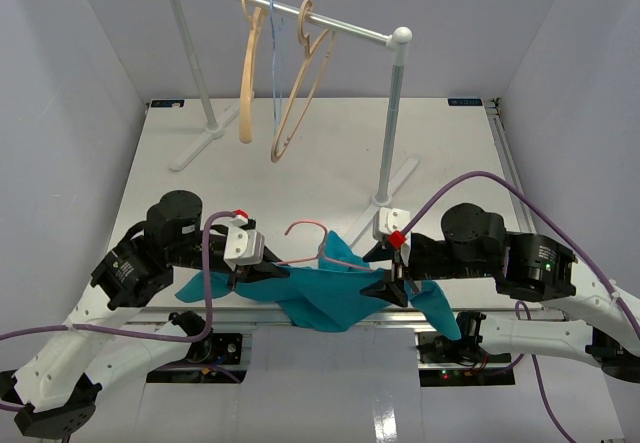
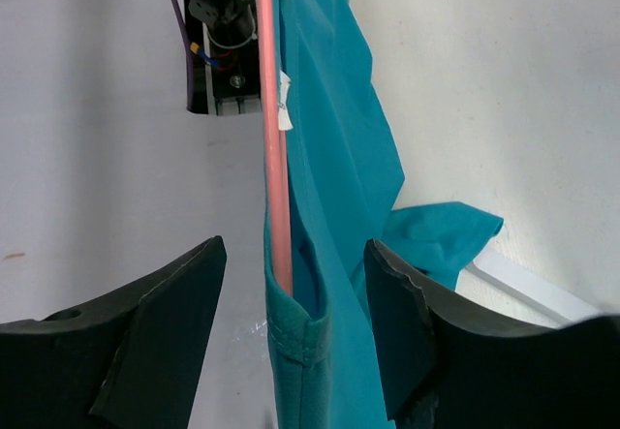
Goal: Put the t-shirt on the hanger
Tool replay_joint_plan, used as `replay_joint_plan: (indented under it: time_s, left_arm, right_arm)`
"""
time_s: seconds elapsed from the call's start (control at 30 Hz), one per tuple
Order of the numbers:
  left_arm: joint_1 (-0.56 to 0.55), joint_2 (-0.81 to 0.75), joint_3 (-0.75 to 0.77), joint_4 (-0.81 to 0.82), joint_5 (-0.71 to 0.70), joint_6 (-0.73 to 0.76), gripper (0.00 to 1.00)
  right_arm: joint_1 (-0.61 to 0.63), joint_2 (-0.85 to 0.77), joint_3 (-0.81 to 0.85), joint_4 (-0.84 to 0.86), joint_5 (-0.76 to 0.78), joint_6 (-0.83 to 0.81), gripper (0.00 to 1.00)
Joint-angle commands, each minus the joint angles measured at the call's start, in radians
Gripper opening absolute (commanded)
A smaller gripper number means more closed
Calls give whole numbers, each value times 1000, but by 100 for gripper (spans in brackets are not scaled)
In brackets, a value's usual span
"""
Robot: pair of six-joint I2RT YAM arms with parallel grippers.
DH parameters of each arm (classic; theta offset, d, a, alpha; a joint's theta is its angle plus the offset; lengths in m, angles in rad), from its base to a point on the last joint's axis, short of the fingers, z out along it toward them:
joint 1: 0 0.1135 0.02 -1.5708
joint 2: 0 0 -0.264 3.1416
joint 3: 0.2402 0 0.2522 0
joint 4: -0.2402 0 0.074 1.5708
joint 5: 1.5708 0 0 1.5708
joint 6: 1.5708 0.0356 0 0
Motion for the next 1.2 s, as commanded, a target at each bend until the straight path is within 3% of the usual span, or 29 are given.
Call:
replay_joint_plan:
  time_s: [0.0,0.13,0.23,0.33,0.37,0.5,0.6,0.97,1.17]
  left_arm:
    - [3,-30,-13,20,18,9,0]
    - [3,-28,-15,24,26,8,0]
    - [3,-16,-13,36,23,-6,0]
    - [3,-8,-14,73,-23,-38,0]
    - [3,-8,-15,88,-49,-75,6]
    - [3,0,-6,167,-195,-180,64]
    - [3,21,30,198,-323,-333,98]
    - [3,125,167,109,-880,-529,98]
    - [3,33,107,220,-1012,-641,98]
  right_arm:
    - [3,-19,3,-19,51,-14,50]
    - [5,-28,-11,-16,75,-15,18]
    - [3,-40,-19,-4,112,-8,8]
    - [3,-52,-13,12,137,13,8]
    - [3,-52,3,7,141,31,8]
    - [4,-36,30,-29,159,78,8]
    - [3,-48,-44,-36,194,126,8]
    - [3,-112,-112,-160,357,277,8]
    - [3,-65,-29,-216,605,362,8]
